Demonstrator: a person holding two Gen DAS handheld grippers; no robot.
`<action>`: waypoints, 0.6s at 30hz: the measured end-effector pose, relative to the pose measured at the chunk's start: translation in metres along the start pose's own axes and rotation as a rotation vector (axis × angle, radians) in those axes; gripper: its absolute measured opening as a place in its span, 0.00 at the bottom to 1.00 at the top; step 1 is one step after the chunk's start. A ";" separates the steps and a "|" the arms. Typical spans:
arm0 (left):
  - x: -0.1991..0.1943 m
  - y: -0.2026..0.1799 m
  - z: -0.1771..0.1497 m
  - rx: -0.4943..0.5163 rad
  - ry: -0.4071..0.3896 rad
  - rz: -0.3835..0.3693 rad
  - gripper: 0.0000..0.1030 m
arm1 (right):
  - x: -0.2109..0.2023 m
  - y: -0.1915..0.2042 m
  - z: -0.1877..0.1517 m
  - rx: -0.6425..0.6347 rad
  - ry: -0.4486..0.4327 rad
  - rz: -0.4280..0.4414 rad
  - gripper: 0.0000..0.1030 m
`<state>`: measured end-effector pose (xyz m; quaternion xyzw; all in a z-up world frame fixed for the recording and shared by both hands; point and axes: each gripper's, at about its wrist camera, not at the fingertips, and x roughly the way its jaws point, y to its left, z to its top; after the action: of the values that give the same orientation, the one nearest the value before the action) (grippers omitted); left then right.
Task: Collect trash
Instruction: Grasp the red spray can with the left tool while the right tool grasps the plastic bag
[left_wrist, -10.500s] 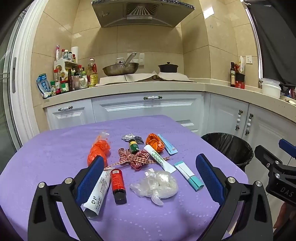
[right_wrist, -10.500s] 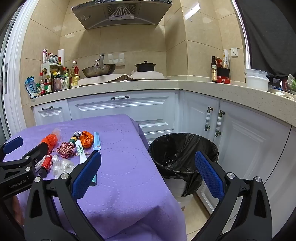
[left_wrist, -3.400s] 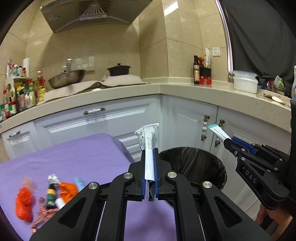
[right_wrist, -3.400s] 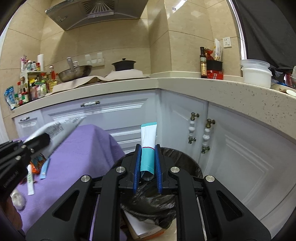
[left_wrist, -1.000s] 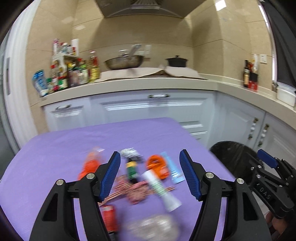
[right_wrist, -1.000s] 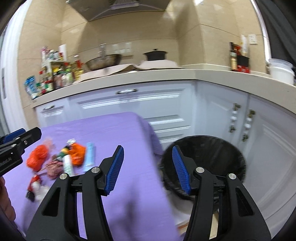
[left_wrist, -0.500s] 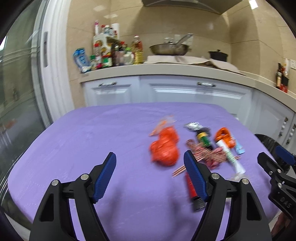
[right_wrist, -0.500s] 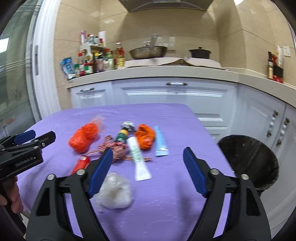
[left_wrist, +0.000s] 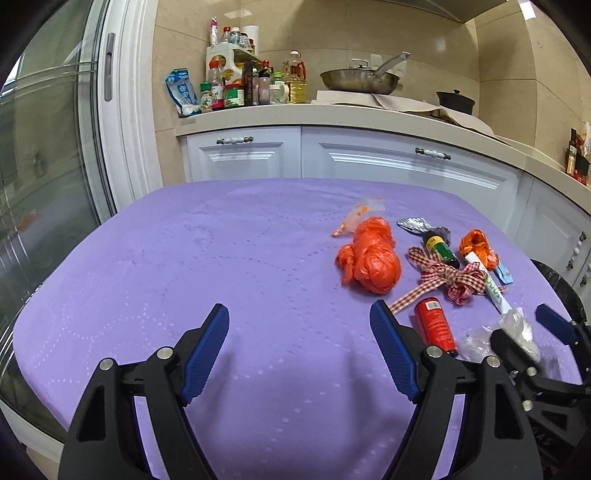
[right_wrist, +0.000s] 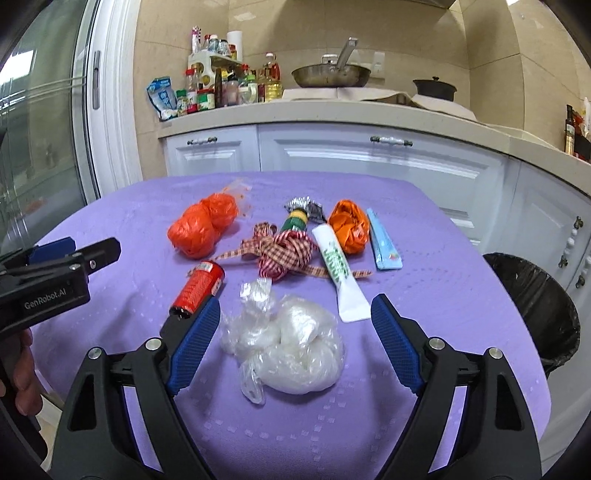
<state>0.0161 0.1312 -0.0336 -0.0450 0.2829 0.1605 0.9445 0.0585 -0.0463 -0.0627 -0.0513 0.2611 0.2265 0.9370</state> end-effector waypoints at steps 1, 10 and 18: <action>0.000 -0.002 -0.001 0.002 0.001 -0.006 0.74 | 0.001 0.000 -0.002 0.002 0.010 0.003 0.73; -0.002 -0.020 -0.004 0.032 0.012 -0.044 0.74 | -0.001 -0.004 -0.007 -0.004 0.012 0.020 0.51; -0.006 -0.048 -0.005 0.059 0.009 -0.105 0.74 | -0.019 -0.028 -0.002 0.033 -0.034 -0.024 0.51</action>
<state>0.0242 0.0837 -0.0348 -0.0327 0.2888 0.1022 0.9513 0.0558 -0.0797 -0.0556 -0.0351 0.2481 0.2119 0.9446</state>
